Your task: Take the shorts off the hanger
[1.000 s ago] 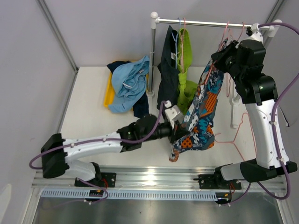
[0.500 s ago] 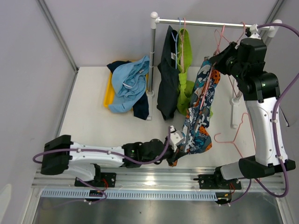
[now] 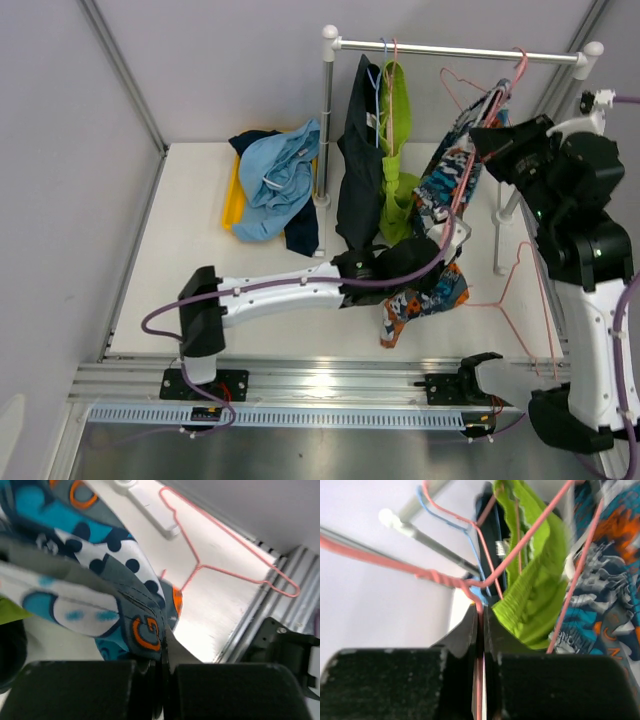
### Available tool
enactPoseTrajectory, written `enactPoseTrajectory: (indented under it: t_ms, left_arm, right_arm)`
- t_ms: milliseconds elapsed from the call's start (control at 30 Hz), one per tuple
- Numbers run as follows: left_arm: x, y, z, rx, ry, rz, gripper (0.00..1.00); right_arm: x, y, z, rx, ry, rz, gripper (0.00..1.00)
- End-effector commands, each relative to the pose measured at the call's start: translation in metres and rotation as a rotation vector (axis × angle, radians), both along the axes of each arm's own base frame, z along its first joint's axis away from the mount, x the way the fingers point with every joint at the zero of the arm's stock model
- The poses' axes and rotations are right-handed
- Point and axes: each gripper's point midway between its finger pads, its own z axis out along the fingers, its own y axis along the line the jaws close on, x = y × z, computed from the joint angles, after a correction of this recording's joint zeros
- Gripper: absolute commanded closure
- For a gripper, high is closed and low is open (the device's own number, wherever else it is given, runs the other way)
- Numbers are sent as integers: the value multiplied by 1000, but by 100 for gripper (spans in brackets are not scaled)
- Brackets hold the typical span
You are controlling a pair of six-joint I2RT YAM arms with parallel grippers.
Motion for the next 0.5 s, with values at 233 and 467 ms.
enactPoseTrajectory:
  t_ms: [233,467]
  left_arm:
    - [39,51,57,-37,6,181,100]
    - [-61,122,10,-32,93,141,100]
  right_arm:
    - [-62,31,-29,9,128,238,100]
    - [-23,47,7,75,68,342,100]
